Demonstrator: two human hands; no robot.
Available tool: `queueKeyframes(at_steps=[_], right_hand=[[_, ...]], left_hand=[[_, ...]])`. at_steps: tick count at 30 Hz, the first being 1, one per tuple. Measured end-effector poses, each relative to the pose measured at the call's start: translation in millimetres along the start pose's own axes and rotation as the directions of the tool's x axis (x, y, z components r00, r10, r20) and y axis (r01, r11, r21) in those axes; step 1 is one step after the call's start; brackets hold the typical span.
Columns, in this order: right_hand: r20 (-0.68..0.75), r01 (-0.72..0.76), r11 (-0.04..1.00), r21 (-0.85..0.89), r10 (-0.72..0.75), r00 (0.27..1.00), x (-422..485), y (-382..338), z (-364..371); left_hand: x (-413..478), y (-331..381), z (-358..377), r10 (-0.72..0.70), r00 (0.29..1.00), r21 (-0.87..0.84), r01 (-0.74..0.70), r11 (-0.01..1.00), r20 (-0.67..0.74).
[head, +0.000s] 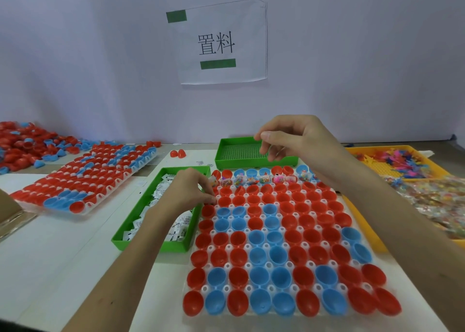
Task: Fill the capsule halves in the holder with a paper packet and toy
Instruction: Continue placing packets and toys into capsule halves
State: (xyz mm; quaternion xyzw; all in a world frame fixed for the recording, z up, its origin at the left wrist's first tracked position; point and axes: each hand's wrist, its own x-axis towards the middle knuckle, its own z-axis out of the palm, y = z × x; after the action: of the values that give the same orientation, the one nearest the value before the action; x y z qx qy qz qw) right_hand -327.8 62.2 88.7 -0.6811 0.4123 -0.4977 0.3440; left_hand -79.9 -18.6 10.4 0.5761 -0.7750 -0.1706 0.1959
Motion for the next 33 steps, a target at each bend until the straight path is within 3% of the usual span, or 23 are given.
queueKeyframes(at_steps=[10,16,18,20,22,24,29,33], right_hand=[[0.029,0.039,0.994,-0.100,-0.037,0.999,4,1,-53],[-0.040,-0.083,0.951,-0.298,0.075,0.996,-10,17,-134],[-0.130,-0.217,0.874,-0.434,0.177,0.976,-17,39,-157],[-0.158,-0.364,0.710,-0.602,0.341,0.927,-26,67,-173],[-0.123,-0.427,0.518,-0.741,0.520,0.845,-43,90,-171],[-0.131,-0.452,0.436,-0.779,0.591,0.796,-57,106,-162],[-0.215,-0.436,0.485,-0.758,0.446,0.869,-63,112,-144],[-0.242,-0.412,0.508,-0.757,0.368,0.898,-63,109,-138]], left_hand=[[2,-7,2,0.021,0.999,-0.026,-0.021,0.999,0.026],[-4,-18,-8,0.011,1.000,-0.184,-0.016,0.983,-0.027],[-8,-26,-7,-0.019,0.992,-0.175,-0.004,0.985,-0.126],[-10,-38,-6,-0.070,0.984,-0.090,0.056,0.994,-0.165],[-14,-49,-3,-0.119,0.989,0.004,0.120,0.993,-0.091],[-16,-53,2,-0.160,0.987,0.045,0.161,0.986,-0.030],[-23,-51,14,-0.162,0.972,0.054,0.173,0.983,-0.171],[-24,-48,18,-0.181,0.962,0.027,0.190,0.981,-0.204]])
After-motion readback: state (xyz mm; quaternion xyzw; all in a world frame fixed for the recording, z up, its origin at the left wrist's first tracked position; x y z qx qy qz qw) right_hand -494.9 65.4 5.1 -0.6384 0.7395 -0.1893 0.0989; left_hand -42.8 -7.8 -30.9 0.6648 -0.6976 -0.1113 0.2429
